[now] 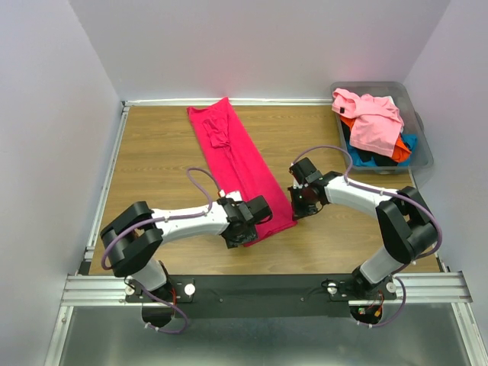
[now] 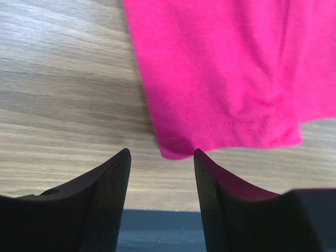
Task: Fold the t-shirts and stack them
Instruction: Fold the tshirt
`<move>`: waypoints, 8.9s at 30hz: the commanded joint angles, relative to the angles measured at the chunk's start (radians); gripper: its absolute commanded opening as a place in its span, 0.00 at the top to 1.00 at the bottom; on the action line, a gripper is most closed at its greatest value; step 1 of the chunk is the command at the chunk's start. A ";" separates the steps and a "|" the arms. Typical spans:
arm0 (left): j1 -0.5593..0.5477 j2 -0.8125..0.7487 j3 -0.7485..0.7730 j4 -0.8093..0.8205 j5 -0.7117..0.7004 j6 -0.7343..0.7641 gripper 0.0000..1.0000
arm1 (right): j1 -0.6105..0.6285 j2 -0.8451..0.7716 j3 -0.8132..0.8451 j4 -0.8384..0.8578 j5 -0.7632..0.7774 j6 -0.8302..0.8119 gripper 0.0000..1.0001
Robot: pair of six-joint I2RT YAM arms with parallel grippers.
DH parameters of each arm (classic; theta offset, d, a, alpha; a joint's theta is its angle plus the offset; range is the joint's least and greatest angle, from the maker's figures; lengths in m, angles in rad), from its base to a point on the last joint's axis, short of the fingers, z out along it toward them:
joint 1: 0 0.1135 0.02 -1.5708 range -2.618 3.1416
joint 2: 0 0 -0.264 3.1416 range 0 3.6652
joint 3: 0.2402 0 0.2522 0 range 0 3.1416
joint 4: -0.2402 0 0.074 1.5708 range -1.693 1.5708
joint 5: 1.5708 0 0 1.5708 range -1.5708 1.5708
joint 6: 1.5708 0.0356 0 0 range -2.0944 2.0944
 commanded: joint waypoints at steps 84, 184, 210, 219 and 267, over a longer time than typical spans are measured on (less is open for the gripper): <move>0.604 0.192 0.229 0.465 -0.274 0.816 1.00 | 0.012 0.531 0.868 -0.052 0.337 -0.069 0.99; 0.570 0.058 -0.018 0.597 -0.004 0.743 0.72 | 0.008 0.240 0.551 0.176 -0.036 -0.120 0.74; 0.792 0.108 0.152 0.643 0.118 0.823 0.61 | -0.089 0.385 0.607 0.326 -0.332 -0.008 0.75; 0.792 0.068 0.032 0.792 0.310 0.751 0.67 | -0.133 0.580 0.722 0.417 -0.510 0.055 0.75; 0.642 -0.024 -0.248 0.685 0.315 0.667 0.54 | -0.087 0.479 0.153 0.664 -0.780 0.156 0.87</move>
